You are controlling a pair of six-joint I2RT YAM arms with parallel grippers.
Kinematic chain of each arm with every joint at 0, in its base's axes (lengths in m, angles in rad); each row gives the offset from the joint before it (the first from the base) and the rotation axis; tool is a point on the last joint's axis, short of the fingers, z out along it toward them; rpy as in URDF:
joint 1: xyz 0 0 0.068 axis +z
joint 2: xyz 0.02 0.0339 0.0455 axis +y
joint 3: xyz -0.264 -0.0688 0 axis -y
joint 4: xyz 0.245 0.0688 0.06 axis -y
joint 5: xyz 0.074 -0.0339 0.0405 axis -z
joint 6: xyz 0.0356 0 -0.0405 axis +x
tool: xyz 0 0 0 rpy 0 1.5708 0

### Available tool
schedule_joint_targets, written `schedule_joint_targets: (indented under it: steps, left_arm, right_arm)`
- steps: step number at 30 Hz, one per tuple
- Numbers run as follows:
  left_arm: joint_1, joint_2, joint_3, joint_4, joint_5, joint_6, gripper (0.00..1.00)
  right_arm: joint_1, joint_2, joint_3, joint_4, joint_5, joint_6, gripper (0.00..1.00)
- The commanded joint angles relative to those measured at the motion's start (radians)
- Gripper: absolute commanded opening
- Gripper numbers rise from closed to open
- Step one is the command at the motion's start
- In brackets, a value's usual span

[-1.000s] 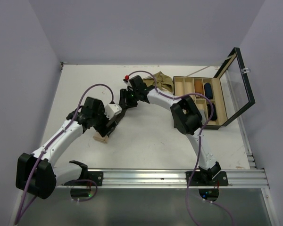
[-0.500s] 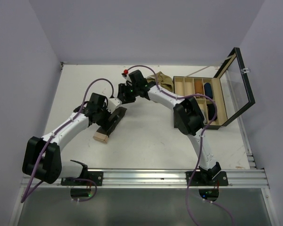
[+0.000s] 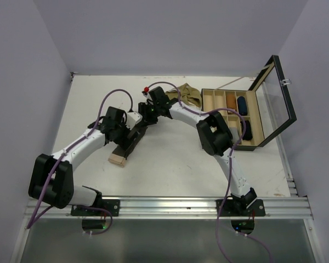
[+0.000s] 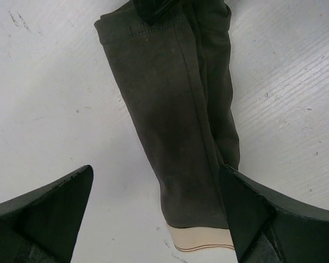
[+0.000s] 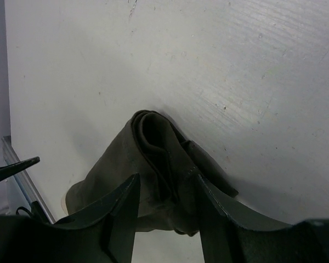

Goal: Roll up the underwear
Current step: Fold the underwear

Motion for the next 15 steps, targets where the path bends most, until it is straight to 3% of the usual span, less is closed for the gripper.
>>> schedule_joint_targets:
  steps: [1, 15]
  left_arm:
    - [-0.004, 0.018, 0.035, 0.054, -0.018, -0.016, 1.0]
    - [-0.013, 0.047, 0.024, 0.09, -0.032, -0.015, 1.0]
  right_arm:
    - [0.0, 0.002, 0.02, 0.001, -0.033, 0.011, 0.47]
    - [0.005, -0.133, -0.065, 0.049, -0.002, 0.022, 0.49]
